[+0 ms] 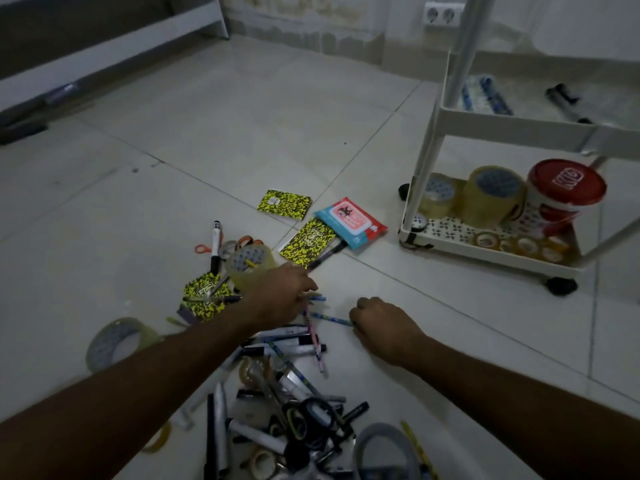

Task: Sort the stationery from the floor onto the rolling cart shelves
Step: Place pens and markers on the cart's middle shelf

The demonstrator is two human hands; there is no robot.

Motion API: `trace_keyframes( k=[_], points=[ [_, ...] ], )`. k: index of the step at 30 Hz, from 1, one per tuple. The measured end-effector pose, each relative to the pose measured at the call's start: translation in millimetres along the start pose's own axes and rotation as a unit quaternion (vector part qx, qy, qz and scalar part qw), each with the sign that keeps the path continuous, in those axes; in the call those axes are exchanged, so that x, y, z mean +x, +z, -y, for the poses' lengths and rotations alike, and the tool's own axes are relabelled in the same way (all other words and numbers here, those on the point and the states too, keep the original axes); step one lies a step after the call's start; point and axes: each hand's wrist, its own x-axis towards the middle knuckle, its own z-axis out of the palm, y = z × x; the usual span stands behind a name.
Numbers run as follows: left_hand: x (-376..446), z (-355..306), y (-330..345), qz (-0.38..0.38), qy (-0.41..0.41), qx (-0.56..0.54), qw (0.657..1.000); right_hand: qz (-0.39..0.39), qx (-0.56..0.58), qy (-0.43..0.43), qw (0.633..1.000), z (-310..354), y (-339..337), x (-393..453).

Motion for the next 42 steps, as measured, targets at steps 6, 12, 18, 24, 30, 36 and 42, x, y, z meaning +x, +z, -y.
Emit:
trace_keyframes(
  k=[6,12,18,24,30,36,42],
  points=[
    [0.1,2.6,16.8,-0.019,0.059,0.073,0.995,-0.012,0.013,0.003,1.000,-6.5,11.5,-3.9],
    [12.6,-23.6,8.1,-0.069,0.081,0.001,0.994,0.047,0.112,0.047,0.991,-21.8,1.8,-44.1],
    [17.0,-73.7,-2.8,-0.111,0.119,-0.136,0.977,0.103,0.239,0.120,0.958,-33.7,17.7,-119.8],
    [22.5,-94.8,-6.1,-0.070,0.088,-0.199,0.974,0.125,0.269,0.179,0.938,-12.3,29.5,-153.9],
    [15.1,-102.0,-15.4,-0.036,0.042,-0.234,0.971,0.084,0.235,0.185,0.950,6.8,42.0,-146.2],
    [-1.5,-80.8,-24.4,-0.035,-0.026,-0.220,0.975,0.070,0.243,0.177,0.951,-1.4,24.3,-140.8],
    [-20.9,-39.8,-25.8,0.067,-0.017,-0.098,0.993,0.035,0.311,0.146,0.938,-9.7,-14.9,-117.5]
  ],
)
